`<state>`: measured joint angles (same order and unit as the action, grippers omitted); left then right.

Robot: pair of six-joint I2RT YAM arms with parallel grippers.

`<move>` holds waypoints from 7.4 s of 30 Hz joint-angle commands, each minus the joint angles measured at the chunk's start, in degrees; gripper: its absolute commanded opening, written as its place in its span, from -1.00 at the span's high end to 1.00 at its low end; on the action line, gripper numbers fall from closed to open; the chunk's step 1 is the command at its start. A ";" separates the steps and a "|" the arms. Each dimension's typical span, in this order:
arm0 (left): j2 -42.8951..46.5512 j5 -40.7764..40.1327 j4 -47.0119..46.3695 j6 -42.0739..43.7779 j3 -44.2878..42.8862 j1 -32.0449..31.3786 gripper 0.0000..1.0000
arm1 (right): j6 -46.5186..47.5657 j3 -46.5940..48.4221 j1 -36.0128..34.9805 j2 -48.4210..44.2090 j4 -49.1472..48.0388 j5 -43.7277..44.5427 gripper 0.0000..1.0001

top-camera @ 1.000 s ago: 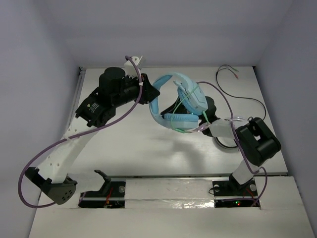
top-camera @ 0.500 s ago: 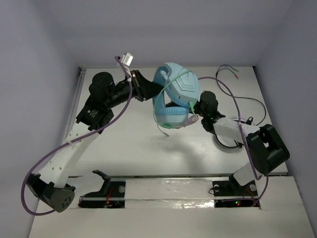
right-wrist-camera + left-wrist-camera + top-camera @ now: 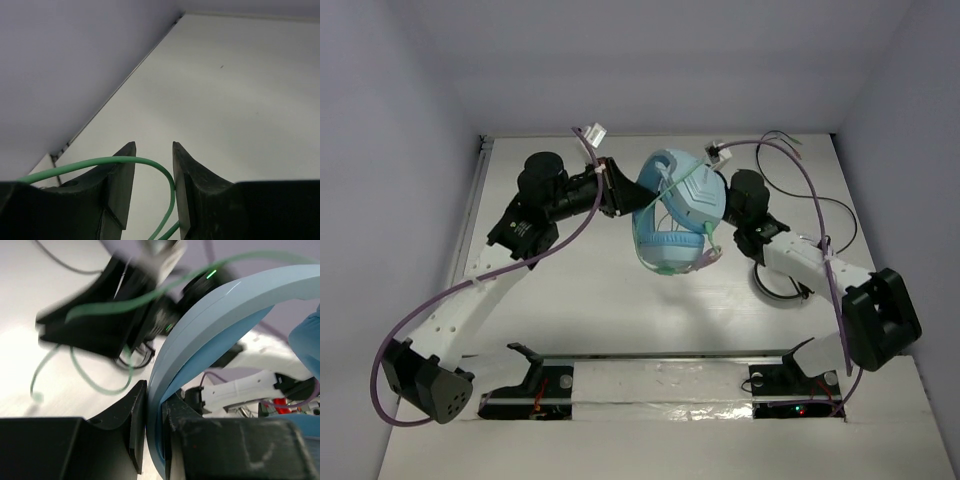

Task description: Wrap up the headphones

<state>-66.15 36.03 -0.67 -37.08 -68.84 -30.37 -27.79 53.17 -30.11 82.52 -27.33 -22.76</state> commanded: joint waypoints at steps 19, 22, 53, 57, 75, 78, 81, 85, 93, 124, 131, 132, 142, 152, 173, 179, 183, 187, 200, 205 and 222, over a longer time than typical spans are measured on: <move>3.39 5.63 -1.54 5.17 3.28 0.05 1.00 | 12.50 12.15 -0.48 -8.08 19.34 25.49 1.00; 3.66 -0.05 2.75 7.19 0.20 0.05 1.00 | 9.61 7.50 -0.48 -9.12 14.43 23.22 1.00; 0.05 -2.38 22.82 20.73 2.47 0.58 1.00 | 6.09 7.65 5.92 -9.48 10.10 33.93 1.00; -0.12 2.62 22.64 22.66 3.45 0.58 1.00 | 6.61 11.16 8.13 -8.52 12.81 33.31 1.00; -2.84 -10.19 26.07 26.01 6.17 -1.27 1.00 | 9.69 26.54 14.98 -11.06 22.05 37.70 1.00; -2.84 -11.77 26.33 26.09 6.70 -1.80 1.00 | 9.07 28.39 17.61 -11.94 23.02 36.92 1.00; -3.90 -14.76 27.21 26.18 6.44 -2.41 1.00 | 9.25 31.90 18.76 -12.38 25.21 36.04 1.00; -3.55 -10.29 25.46 26.01 6.79 -3.03 1.00 | 9.86 32.09 18.77 -12.91 26.02 35.24 1.00; -0.74 -6.15 21.32 23.90 9.07 -0.31 1.00 | 6.26 19.44 18.77 -18.52 24.87 37.35 1.00; -3.89 -23.90 30.11 24.25 -18.16 9.63 1.00 | -8.15 -13.79 12.28 -8.52 11.16 15.38 1.00; -10.22 -26.97 28.62 22.32 -24.93 9.63 1.00 | -9.03 -12.47 1.20 -2.54 10.11 17.84 1.00; -11.10 -27.76 28.62 22.31 -25.64 9.63 1.00 | -9.38 -12.47 -0.20 -2.37 9.93 18.02 1.00; -19.71 -37.61 26.16 21.44 -29.60 9.63 1.00 | -8.86 -11.86 -10.48 -2.19 11.86 18.55 1.00; -19.19 -46.22 20.35 21.43 -17.57 9.63 1.00 | -6.22 -9.40 -17.70 -8.95 22.39 24.50 1.00; -18.04 -50.89 24.83 25.22 -2.35 -2.84 1.00 | 5.47 12.83 -18.93 -10.28 44.82 31.92 1.00; -17.88 -45.54 24.49 27.50 -0.95 -5.66 1.00 | 8.54 17.13 -18.94 -7.82 46.48 39.71 1.00; -15.94 -45.26 26.76 28.46 0.28 -6.19 1.00 | 10.65 19.69 -18.94 -5.44 48.95 50.77 1.00; -14.71 -46.40 28.52 28.91 2.21 -7.42 1.00 | 12.32 21.62 -18.94 -3.51 49.65 55.71 0.81; -6.98 -29.01 28.09 29.96 4.85 -8.92 1.00 | 14.35 22.42 -14.19 4.57 40.61 52.39 0.69; -3.73 -21.01 26.86 29.88 3.72 -8.92 1.00 | 13.12 21.89 -13.57 7.39 38.14 46.76 0.69; -3.37 -19.51 27.20 28.73 -6.12 -8.39 1.00 | 6.70 2.57 0.66 0.62 17.33 8.30 0.16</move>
<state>-71.61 10.87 29.85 -6.92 -68.53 -38.50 -20.97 58.96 -31.64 83.18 -2.52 -4.49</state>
